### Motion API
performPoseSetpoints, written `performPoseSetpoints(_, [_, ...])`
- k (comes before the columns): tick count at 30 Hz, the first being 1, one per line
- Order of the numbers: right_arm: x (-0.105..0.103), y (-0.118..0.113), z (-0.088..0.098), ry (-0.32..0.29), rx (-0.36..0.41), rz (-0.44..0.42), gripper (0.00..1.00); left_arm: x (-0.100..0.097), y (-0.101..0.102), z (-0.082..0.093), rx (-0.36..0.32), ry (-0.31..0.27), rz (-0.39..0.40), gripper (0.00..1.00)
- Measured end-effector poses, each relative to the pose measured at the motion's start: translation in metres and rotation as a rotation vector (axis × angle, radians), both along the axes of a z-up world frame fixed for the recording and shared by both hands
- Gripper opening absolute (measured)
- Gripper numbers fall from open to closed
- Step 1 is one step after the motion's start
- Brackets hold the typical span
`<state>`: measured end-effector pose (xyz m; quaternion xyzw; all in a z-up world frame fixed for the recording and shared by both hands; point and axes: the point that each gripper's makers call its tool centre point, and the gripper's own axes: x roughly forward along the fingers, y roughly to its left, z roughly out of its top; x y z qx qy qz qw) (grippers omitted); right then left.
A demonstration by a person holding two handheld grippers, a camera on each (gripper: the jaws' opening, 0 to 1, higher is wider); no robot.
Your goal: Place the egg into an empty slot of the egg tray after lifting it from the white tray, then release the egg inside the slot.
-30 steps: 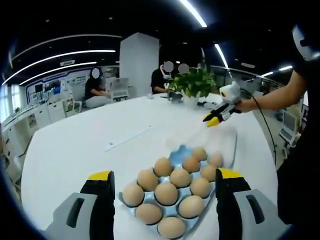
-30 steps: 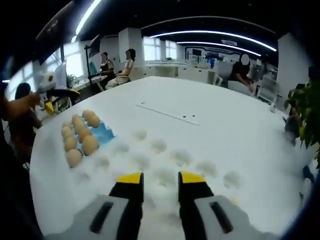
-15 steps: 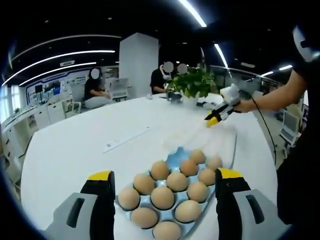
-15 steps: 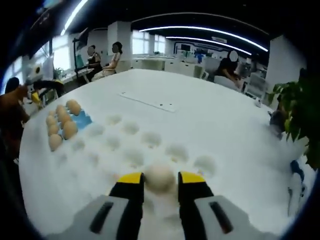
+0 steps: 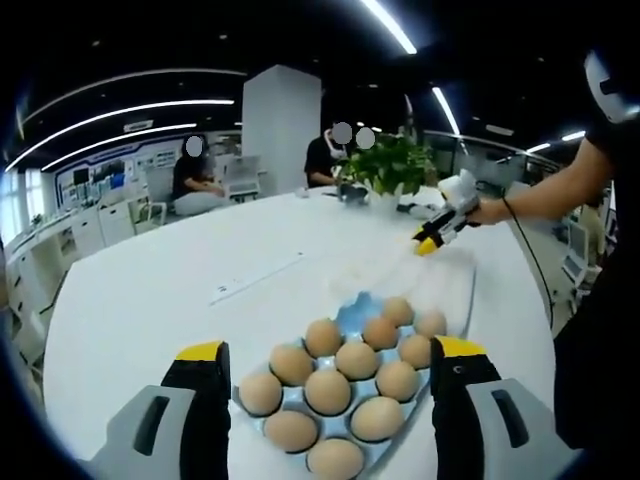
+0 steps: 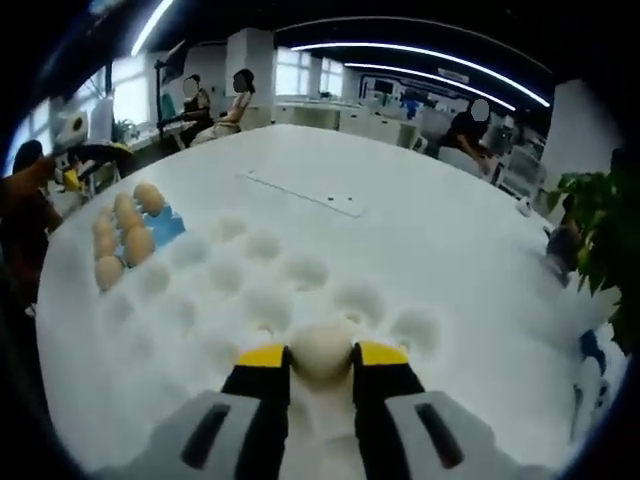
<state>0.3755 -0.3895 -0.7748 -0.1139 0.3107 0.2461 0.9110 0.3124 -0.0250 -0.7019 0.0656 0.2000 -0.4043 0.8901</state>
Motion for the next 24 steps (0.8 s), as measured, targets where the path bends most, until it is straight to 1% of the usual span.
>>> performPoseSetpoints(1, [0.001, 0.000, 0.006, -0.024, 0.021, -0.016, 0.23, 0.001, 0.000, 0.001, -0.002, -0.003, 0.001, 0.82])
performPoseSetpoints(2, [0.002, 0.001, 0.013, -0.039, 0.059, -0.024, 0.23, 0.001, 0.001, 0.001, -0.004, -0.003, 0.002, 0.82])
performPoseSetpoints(3, [0.000, 0.002, 0.016, -0.032, 0.087, -0.033, 0.23, 0.001, 0.001, 0.002, -0.008, -0.004, 0.003, 0.82])
performPoseSetpoints(5, [-0.002, 0.004, 0.023, -0.050, 0.062, -0.018, 0.23, 0.001, 0.001, 0.002, -0.004, -0.005, 0.001, 0.82])
performPoseSetpoints(8, [-0.002, 0.011, 0.029, -0.062, 0.068, -0.010, 0.23, 0.001, 0.003, 0.001, -0.002, -0.001, 0.001, 0.82])
performPoseSetpoints(11, [-0.002, 0.023, 0.034, -0.075, 0.086, 0.013, 0.23, -0.001, 0.004, 0.001, -0.002, -0.002, -0.002, 0.82])
performPoseSetpoints(18, [0.000, 0.054, 0.040, -0.087, 0.100, 0.073, 0.23, -0.001, 0.010, 0.004, 0.000, -0.008, 0.000, 0.82])
performPoseSetpoints(20, [0.000, 0.066, 0.043, -0.089, 0.118, 0.091, 0.23, -0.002, 0.011, 0.004, 0.001, -0.009, 0.000, 0.82])
performPoseSetpoints(24, [-0.001, 0.089, 0.045, -0.094, 0.123, 0.139, 0.23, -0.003, 0.014, 0.004, 0.001, -0.008, 0.001, 0.83])
